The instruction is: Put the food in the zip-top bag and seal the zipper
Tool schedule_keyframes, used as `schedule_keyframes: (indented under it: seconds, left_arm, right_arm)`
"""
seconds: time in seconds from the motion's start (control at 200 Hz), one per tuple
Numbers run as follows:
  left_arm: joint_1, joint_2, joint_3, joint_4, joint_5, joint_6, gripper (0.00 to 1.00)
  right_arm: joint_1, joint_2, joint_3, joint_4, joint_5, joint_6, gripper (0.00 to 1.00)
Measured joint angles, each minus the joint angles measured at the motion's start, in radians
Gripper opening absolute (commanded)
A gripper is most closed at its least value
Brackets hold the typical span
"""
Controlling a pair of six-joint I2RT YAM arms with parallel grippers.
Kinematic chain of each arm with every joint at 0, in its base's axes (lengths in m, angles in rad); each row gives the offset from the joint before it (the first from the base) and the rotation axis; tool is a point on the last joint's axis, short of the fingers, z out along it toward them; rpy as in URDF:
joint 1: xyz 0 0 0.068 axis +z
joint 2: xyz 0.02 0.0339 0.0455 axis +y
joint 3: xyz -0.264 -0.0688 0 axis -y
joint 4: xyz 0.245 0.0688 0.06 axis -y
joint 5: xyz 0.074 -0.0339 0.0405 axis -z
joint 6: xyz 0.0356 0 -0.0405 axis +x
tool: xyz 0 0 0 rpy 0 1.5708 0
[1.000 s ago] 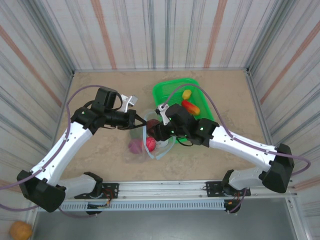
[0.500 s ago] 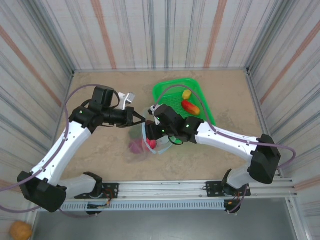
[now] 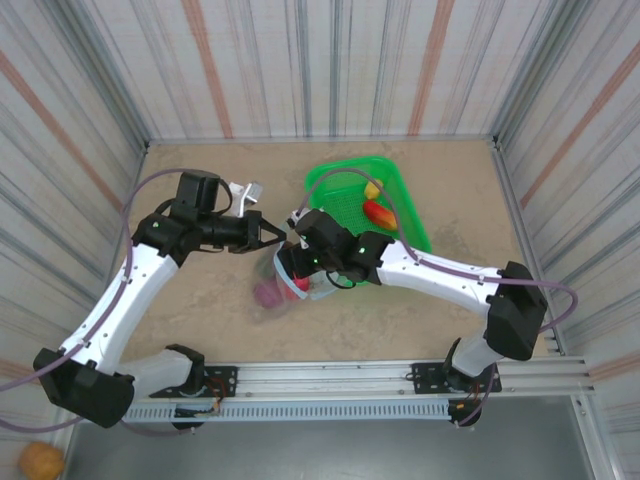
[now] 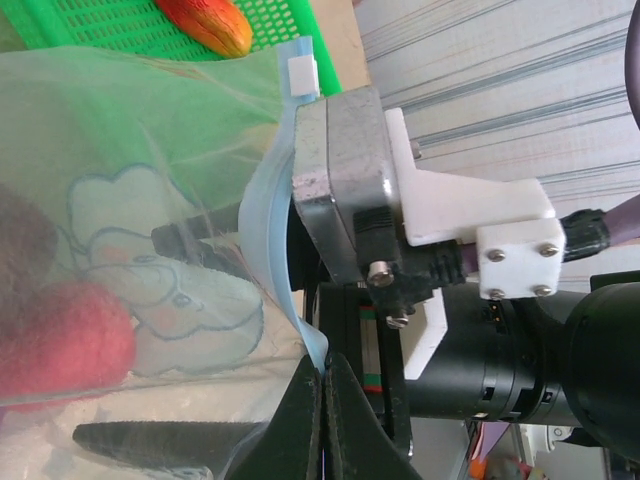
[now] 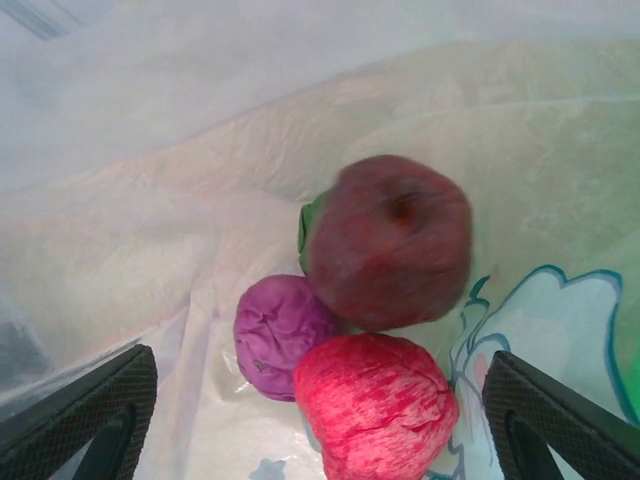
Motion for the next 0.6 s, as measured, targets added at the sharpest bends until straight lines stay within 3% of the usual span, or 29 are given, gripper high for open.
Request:
schedule_keyframes:
  seconds: [0.301, 0.601]
  left_arm:
    - [0.006, -0.009, -0.013, 0.011, 0.006, 0.001, 0.00]
    - [0.023, -0.034, -0.025, 0.008, 0.002, 0.004, 0.00]
  right_arm:
    - [0.000, -0.131, -0.005, 0.008, -0.011, -0.010, 0.62]
    - [-0.063, -0.366, -0.057, -0.006, 0.031, -0.030, 0.55]
